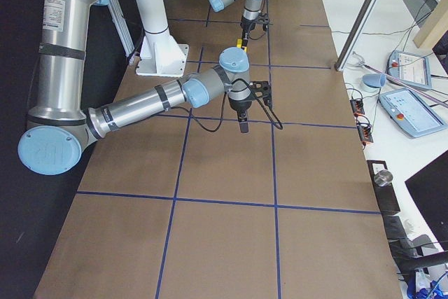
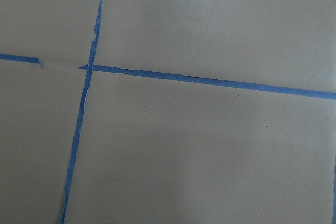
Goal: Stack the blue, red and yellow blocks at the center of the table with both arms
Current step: 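Lower the yellow cube onto the red cube and open the left gripper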
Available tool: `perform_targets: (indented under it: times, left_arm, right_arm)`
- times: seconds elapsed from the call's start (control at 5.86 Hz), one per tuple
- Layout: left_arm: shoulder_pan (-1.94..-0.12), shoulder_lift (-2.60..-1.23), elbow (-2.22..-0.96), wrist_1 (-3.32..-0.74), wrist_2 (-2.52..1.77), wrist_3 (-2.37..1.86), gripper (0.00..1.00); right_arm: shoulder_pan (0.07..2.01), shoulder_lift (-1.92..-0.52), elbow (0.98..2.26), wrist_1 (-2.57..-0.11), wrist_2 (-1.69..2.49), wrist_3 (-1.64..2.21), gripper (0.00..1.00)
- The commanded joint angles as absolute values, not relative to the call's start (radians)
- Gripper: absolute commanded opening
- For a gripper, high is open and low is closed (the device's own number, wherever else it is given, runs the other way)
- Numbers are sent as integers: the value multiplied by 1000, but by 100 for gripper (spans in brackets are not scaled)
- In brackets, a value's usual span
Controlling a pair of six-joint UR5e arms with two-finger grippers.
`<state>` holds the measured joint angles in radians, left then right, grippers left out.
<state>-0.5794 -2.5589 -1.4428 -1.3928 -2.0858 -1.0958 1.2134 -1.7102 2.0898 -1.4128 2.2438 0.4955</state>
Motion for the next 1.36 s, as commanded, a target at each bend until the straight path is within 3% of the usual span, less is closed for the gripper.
perform_targets:
  times: [0.0,0.17,0.34,0.51,0.68,1.19]
  left_arm:
    - [-580,-2560,-1445,-1393,-2086,-1097,9]
    - [-580,-2557,-1445,-1393,-2086,-1098,44]
    - [-580,-2554,-1445,-1393,-2086,-1100,47]
    - [-578,-2553,-1445,-1393,-2085,-1100,89]
    - [-578,-2557,-1445,-1393,-2085,-1100,100]
    - [-589,-2550,-1529,-1388,-2086,-1114,100]
  right_arm:
    - [1213,-1709,2089,-1413,2244,495,100]
    - [1213,-1709,2089,-1413,2243,497,100]
    - [1212,-1709,2088,-1413,2244,497,100]
    - [1213,-1707,2086,-1413,2244,497,100]
    - [1212,-1706,2085,-1413,2244,499,100]
    - [1212,-1701,2083,-1413,2244,502,100]
